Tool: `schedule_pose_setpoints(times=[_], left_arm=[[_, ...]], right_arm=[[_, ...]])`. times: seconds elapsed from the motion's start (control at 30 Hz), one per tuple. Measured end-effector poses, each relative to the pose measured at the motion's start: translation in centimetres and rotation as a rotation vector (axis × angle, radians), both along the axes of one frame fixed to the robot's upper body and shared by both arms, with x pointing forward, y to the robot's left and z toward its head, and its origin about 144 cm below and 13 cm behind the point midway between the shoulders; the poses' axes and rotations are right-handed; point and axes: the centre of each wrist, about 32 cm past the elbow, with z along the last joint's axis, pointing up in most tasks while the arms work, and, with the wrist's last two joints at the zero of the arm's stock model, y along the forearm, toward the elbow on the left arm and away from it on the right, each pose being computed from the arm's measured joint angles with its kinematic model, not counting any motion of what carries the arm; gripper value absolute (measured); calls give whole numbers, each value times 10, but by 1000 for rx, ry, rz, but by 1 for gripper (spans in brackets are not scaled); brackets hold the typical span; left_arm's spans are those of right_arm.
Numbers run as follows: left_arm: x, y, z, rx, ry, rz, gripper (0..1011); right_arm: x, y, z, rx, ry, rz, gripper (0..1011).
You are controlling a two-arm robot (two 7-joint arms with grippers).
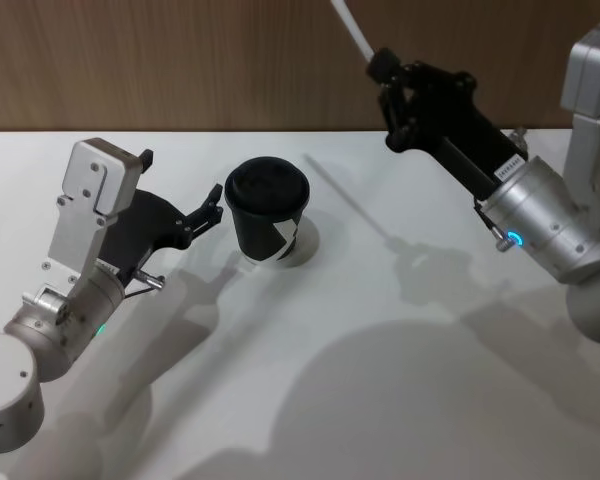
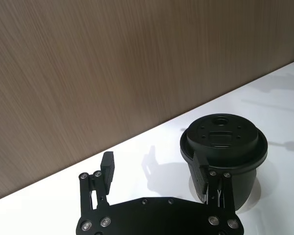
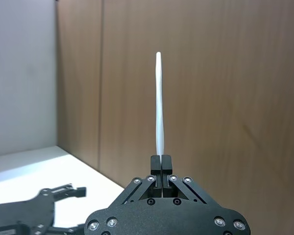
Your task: Pick up the straw with one hand, pass it to the other hand, and insert it into the cup.
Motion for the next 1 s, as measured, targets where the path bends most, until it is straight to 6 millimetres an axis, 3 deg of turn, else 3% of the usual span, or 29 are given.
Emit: schedule_pose_setpoints(times=[0.47, 1.0], left_arm=[[0, 0, 0, 0, 0, 0, 1003], [0, 0, 0, 0, 0, 0, 1003]], right_arm=[[31, 9, 4, 22, 51, 224, 15], [44, 19, 3, 64, 96, 328, 15]])
